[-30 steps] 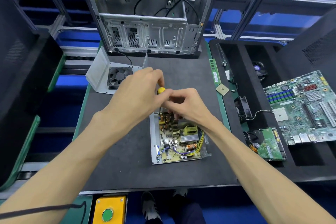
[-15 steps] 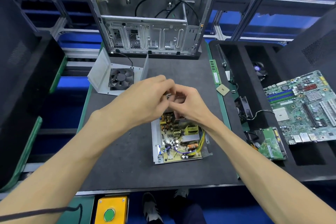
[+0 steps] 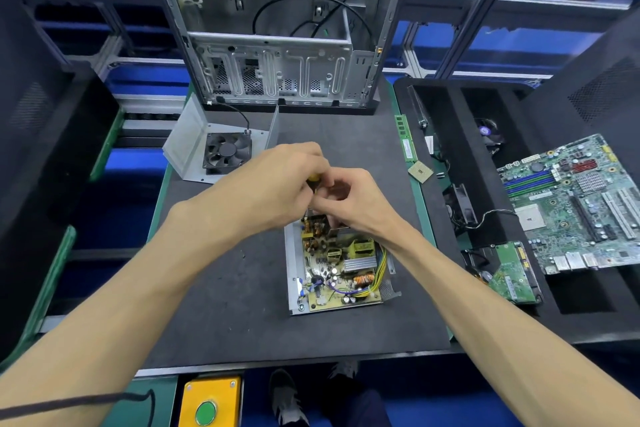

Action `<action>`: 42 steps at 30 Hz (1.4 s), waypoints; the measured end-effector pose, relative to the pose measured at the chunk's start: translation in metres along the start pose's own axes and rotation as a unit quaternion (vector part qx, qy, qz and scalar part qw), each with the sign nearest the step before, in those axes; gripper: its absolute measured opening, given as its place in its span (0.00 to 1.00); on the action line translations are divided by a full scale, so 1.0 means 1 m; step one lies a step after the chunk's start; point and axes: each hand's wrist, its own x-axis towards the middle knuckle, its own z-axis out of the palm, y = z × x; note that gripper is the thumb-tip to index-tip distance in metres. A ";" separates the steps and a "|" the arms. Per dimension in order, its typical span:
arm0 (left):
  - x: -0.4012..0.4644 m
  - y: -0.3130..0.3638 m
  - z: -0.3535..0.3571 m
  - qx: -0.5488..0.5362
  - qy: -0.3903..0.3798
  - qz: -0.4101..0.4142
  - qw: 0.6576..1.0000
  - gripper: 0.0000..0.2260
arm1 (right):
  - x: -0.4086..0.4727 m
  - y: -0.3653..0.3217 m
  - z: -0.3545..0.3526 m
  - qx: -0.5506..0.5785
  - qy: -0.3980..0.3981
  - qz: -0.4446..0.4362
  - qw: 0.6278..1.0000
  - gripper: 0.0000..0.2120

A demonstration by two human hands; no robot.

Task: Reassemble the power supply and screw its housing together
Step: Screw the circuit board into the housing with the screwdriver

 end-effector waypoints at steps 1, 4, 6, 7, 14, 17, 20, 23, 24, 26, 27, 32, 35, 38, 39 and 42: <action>0.000 -0.002 0.001 -0.004 0.014 -0.005 1.000 0.13 | 0.000 0.000 0.000 0.004 0.002 0.007 1.000 0.10; 0.003 -0.008 0.004 -0.001 0.068 -0.038 0.997 0.12 | 0.001 0.001 -0.001 0.018 0.005 0.023 1.000 0.12; 0.006 -0.009 0.002 -0.006 0.085 -0.041 0.996 0.09 | 0.001 0.000 -0.001 0.013 0.000 0.023 1.000 0.15; 0.007 -0.010 0.001 -0.009 0.082 -0.035 0.996 0.06 | 0.001 -0.001 -0.001 0.011 -0.006 0.019 1.000 0.13; 0.007 -0.015 -0.004 -0.019 0.032 -0.011 0.999 0.10 | 0.001 0.002 -0.001 0.010 -0.002 0.015 1.000 0.07; 0.008 -0.015 -0.003 -0.026 0.075 -0.033 0.996 0.10 | 0.002 0.002 0.000 0.012 0.013 0.025 1.000 0.15; 0.010 -0.014 -0.005 -0.027 0.076 -0.042 0.996 0.05 | 0.003 0.003 0.000 0.009 0.017 0.031 0.999 0.15; 0.011 -0.012 -0.008 -0.021 0.018 -0.012 1.000 0.11 | 0.002 0.002 -0.001 0.012 0.005 0.019 1.000 0.10; 0.010 -0.012 -0.009 -0.023 0.006 -0.004 1.000 0.13 | 0.001 0.001 -0.001 0.008 0.000 0.014 1.000 0.09; 0.011 -0.012 -0.008 -0.022 0.010 0.004 1.000 0.12 | 0.001 0.000 -0.001 0.000 0.000 0.012 1.000 0.07; 0.011 -0.012 -0.006 -0.018 0.022 -0.004 1.000 0.09 | 0.001 0.000 -0.001 -0.001 0.004 0.014 1.000 0.08; 0.015 -0.011 0.004 0.080 0.049 -0.108 0.990 0.16 | 0.001 0.002 -0.001 -0.015 0.000 0.017 1.000 0.14; 0.019 -0.015 0.007 0.129 0.007 -0.103 0.986 0.07 | 0.000 0.004 -0.001 -0.017 -0.014 0.015 1.000 0.08; 0.017 -0.018 0.011 0.102 -0.077 -0.074 0.989 0.07 | 0.000 0.007 0.000 -0.035 -0.029 0.013 0.999 0.05; 0.014 -0.019 0.015 0.091 -0.087 -0.072 0.989 0.07 | 0.000 0.008 0.000 -0.046 -0.036 0.010 0.998 0.04; 0.009 -0.020 0.028 0.095 -0.047 -0.085 0.991 0.08 | 0.002 0.009 -0.002 -0.072 -0.028 0.004 0.997 0.06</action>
